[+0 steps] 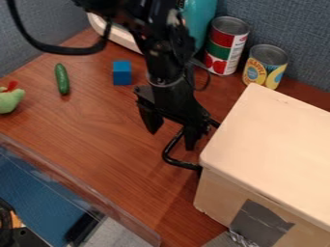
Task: Open the drawer
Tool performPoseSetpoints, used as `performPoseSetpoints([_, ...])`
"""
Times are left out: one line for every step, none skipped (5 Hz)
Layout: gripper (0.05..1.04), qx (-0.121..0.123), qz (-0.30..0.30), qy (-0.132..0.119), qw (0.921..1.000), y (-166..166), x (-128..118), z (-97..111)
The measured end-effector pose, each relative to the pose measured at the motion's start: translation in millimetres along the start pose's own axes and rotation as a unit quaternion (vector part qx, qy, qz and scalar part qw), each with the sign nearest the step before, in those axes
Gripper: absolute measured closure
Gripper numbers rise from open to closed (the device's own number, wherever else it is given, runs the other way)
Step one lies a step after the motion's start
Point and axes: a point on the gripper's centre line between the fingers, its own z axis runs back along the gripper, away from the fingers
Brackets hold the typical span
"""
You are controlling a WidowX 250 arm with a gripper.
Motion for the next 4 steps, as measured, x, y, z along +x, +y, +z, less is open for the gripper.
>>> performPoseSetpoints([0.085, 0.007, 0.005, 0.003, 1.0, -1, -1, -10])
performPoseSetpoints([0.085, 0.013, 0.007, 0.008, 0.9999, -4, -2, -19])
performPoseSetpoints([0.14, 0.019, 0.002, 0.01, 0.9998, -3, 0, -25])
performPoseSetpoints([0.433, 0.018, -0.015, 0.018, 0.9996, -1, 0, -24])
